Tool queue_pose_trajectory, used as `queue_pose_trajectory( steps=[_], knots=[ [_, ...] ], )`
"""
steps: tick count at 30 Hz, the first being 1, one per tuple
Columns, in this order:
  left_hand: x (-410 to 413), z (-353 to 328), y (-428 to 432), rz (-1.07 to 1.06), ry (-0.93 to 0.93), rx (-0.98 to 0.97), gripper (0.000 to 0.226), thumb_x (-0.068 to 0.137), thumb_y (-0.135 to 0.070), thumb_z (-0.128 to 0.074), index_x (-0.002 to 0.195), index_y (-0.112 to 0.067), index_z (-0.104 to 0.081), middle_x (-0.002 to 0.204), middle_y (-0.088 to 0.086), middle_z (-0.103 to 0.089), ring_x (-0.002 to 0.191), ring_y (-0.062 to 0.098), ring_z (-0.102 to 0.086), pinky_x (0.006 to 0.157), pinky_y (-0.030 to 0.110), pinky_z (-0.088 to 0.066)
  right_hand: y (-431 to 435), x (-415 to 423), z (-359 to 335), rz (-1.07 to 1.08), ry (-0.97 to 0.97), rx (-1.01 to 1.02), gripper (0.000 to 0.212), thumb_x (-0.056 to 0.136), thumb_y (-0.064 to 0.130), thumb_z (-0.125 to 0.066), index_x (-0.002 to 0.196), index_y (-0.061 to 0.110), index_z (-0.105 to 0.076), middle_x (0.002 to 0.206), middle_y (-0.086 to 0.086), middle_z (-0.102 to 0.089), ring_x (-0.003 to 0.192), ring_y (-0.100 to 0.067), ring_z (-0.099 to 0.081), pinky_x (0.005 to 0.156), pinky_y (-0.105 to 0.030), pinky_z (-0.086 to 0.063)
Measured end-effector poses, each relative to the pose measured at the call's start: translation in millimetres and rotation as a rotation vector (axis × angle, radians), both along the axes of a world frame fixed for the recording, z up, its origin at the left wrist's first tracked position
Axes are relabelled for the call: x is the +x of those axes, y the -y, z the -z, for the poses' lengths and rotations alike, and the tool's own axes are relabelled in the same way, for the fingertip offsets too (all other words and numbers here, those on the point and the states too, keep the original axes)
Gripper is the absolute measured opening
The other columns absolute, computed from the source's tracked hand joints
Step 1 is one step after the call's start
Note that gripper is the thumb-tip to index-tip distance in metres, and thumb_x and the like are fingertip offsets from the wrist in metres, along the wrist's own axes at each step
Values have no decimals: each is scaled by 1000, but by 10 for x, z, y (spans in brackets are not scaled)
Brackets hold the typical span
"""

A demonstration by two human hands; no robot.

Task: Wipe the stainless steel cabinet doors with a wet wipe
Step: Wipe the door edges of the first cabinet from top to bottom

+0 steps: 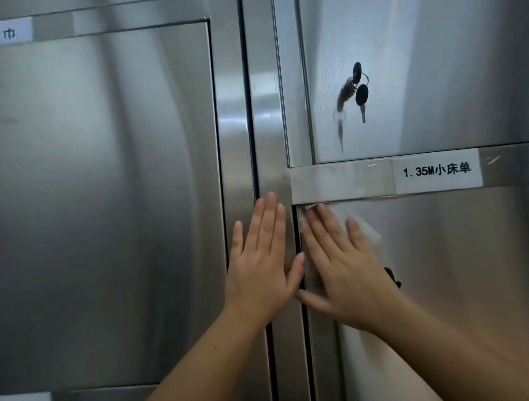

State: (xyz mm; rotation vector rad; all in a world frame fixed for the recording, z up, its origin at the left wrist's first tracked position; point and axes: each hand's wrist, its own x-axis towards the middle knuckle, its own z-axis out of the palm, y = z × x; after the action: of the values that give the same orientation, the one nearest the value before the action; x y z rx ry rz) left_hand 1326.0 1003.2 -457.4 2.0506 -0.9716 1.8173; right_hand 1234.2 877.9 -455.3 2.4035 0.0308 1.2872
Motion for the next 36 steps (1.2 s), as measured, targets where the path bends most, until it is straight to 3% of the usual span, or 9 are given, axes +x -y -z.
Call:
queue_pose_trajectory(
  steps=[2, 4, 7, 14, 20, 23, 27, 33, 36],
  knots=[
    [-2, 3, -3, 3, -6, -1, 74, 87, -47, -35, 146, -4, -21, 153, 13, -18, 141, 21, -13, 112, 44, -13, -1, -27, 10, 34, -55, 15, 91, 83, 61, -46, 146, 3, -17, 154, -17, -2, 141, -35, 4, 112, -51, -6],
    [0, 9, -11, -2, -20, 9, 77, 85, -49, -36, 146, -4, -21, 154, 12, -16, 142, 21, -11, 113, 44, -12, 12, -51, 71, 47, -76, 51, 87, 86, 63, -25, 145, 10, 12, 148, -13, 32, 135, -30, 32, 110, -43, 14],
    [-1, 8, -21, -9, -36, 23, 79, 85, -51, -36, 146, -4, -19, 154, 13, -15, 142, 22, -12, 113, 44, -11, 3, -81, 88, 51, -90, 116, 77, 89, 56, -16, 138, 13, 26, 139, -10, 47, 129, -26, 42, 108, -37, 20],
    [-9, 5, -17, -2, -48, 25, 77, 86, -50, -34, 146, -5, -18, 154, 13, -15, 142, 25, -15, 113, 45, -10, -20, -99, 32, 80, -74, 186, 64, 90, 39, -3, 137, 11, 31, 137, -11, 48, 130, -29, 40, 112, -40, 13],
    [-33, 2, -19, -2, -46, 20, 76, 86, -49, -32, 146, -4, -19, 154, 13, -15, 142, 26, -14, 113, 44, -9, -117, -63, 322, 50, -68, 255, 72, 93, 25, -29, 136, 13, 27, 141, -8, 40, 130, -31, 37, 108, -39, 17],
    [-38, -1, -19, 1, -34, 13, 75, 86, -49, -32, 145, -4, -20, 153, 14, -18, 141, 26, -16, 112, 45, -11, -52, -17, 192, 56, -44, 244, 70, 95, 28, -27, 134, 16, 31, 137, -3, 45, 129, -26, 40, 111, -40, 13],
    [-18, 10, -13, 13, -23, 3, 76, 85, -49, -33, 145, -3, -22, 153, 14, -19, 141, 26, -17, 112, 45, -12, -38, 70, 20, 45, -7, 245, 68, 95, 31, -29, 140, 13, 18, 140, -2, 35, 130, -26, 36, 113, -46, 2],
    [-9, 11, -13, 17, -20, 5, 76, 85, -49, -35, 146, -4, -19, 154, 13, -16, 142, 22, -14, 113, 45, -10, -64, 33, 313, 36, -7, 253, 68, 97, 33, -33, 142, 17, 15, 145, 2, 35, 134, -23, 33, 109, -40, 10],
    [-12, 13, -14, 23, -14, -1, 76, 86, -48, -34, 145, -4, -20, 153, 14, -17, 141, 23, -15, 113, 45, -11, -52, 51, 282, 76, -4, 248, 63, 100, 32, -26, 143, 14, 17, 143, 0, 37, 131, -25, 36, 113, -43, 4]
  ],
)
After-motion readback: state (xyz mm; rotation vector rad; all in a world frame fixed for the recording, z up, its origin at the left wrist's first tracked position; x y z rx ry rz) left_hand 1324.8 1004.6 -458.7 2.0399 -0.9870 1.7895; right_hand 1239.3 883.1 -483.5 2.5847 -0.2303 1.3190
